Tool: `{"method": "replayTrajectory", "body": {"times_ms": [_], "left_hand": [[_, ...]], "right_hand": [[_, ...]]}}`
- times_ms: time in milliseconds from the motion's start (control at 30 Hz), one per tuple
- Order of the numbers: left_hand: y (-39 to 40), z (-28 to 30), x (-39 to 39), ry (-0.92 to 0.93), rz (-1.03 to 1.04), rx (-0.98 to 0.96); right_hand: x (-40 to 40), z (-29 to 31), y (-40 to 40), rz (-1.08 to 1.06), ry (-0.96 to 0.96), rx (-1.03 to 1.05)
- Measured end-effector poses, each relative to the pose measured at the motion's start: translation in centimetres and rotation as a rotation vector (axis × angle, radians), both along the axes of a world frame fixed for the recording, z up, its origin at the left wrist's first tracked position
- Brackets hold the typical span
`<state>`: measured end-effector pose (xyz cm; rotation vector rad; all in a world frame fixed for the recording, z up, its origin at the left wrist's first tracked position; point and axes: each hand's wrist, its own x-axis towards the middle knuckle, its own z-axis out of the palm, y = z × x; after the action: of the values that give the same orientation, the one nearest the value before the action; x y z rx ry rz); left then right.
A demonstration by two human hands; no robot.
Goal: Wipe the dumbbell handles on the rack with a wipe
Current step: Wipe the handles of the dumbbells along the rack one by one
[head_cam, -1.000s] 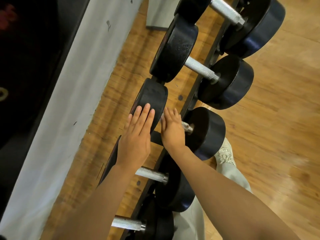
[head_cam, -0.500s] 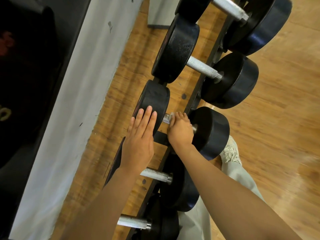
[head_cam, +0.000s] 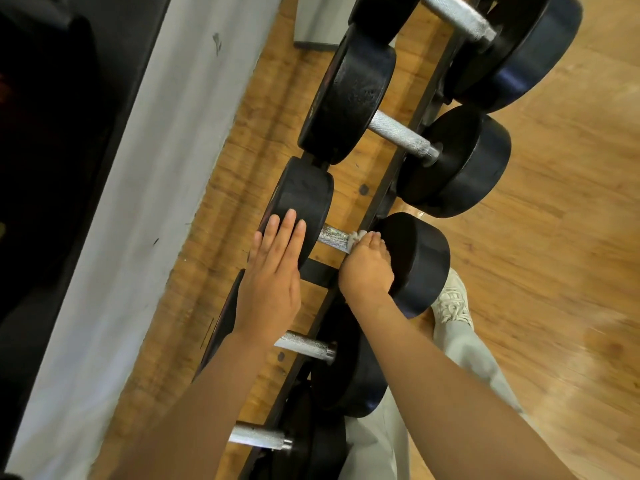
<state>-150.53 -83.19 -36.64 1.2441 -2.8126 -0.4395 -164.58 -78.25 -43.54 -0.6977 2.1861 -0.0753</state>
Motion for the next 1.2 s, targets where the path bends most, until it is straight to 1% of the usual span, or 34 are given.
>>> {"method": "replayTrajectory", "body": {"times_ms": [200, 367, 467, 633, 767, 933, 1000, 1067, 1133, 1200], "left_hand": [[0.0, -0.1, 0.1, 0.011, -0.006, -0.001], [0.0, -0.2, 0.1, 0.018, -0.006, -0.002], [0.0, -0.3, 0.1, 0.031, 0.002, -0.004], [0.3, -0.5, -0.2, 0.065, 0.029, -0.006], [0.3, -0.5, -0.2, 0.072, 0.029, -0.003], [0.1, 0.1, -0.2, 0.025, 0.010, 0.031], [0.1, 0.1, -0.1, 0.002, 0.008, 0.016], [0.3, 0.1, -0.3, -0.014, 0.024, -0.008], [0.7, 0.1, -0.6, -0.024, 0.052, -0.031], [1.3, 0.0, -0.9, -0.027, 0.093, -0.042]], "right_hand": [[0.6, 0.4, 1.4, 0.061, 0.020, -0.056], [-0.1, -0.5, -0.9, 0.014, -0.041, -0.103], [-0.1, -0.2, -0.5, -0.006, -0.090, -0.190], [1.0, 0.0, 0.2, 0.002, -0.108, -0.365], [2.3, -0.3, -2.0, 0.079, -0.231, -0.608], [0.7, -0.2, -0.6, 0.083, -0.205, -0.606], [-0.5, 0.3, -0.2, 0.018, -0.248, -0.583], [-1.2, 1.2, -0.1, -0.082, -0.286, -0.624], [-1.9, 2.6, 0.0, -0.154, -0.261, -0.744], [-2.5, 4.3, 0.1, -0.179, -0.219, -0.914]]}}
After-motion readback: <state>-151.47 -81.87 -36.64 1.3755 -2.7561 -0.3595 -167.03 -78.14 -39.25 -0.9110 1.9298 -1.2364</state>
